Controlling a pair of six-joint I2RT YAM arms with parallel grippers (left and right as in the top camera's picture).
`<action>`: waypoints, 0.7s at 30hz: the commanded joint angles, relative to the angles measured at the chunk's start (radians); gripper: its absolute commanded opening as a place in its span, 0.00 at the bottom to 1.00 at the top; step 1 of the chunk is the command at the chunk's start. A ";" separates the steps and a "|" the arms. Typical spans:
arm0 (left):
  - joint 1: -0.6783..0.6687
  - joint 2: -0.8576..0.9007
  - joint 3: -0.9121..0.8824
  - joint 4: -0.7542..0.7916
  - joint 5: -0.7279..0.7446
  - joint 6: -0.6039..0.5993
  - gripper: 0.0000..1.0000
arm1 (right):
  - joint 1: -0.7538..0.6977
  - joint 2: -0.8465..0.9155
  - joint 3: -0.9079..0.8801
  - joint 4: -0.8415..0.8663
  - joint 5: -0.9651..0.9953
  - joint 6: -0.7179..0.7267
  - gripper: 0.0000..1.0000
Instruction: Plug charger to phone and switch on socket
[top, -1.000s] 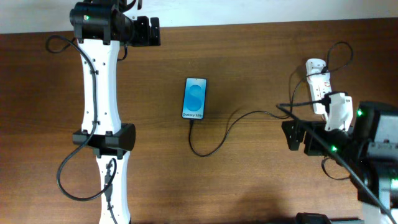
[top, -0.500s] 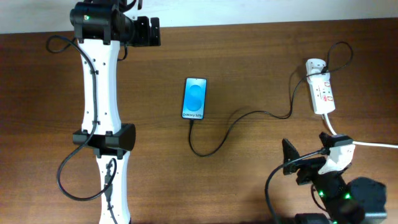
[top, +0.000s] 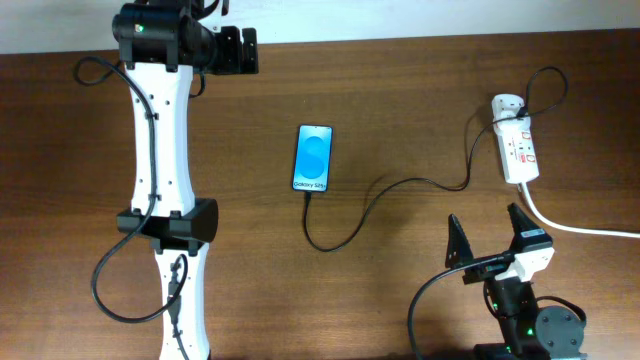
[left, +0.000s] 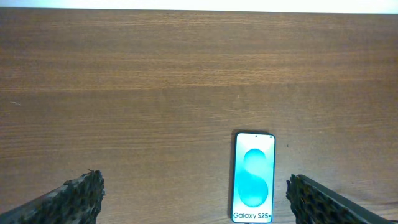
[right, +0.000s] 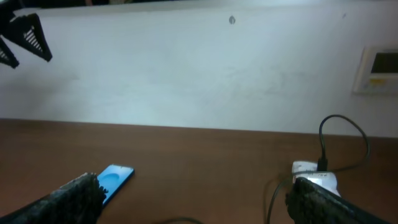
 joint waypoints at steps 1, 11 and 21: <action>0.000 0.006 -0.002 -0.002 -0.004 -0.009 0.99 | 0.009 -0.012 -0.035 0.040 0.015 -0.009 0.98; 0.000 0.006 -0.002 -0.002 -0.004 -0.009 0.99 | 0.009 -0.012 -0.207 0.402 0.015 -0.042 0.98; 0.000 0.006 -0.002 -0.002 -0.004 -0.009 0.99 | 0.007 -0.012 -0.209 0.259 0.043 -0.079 0.98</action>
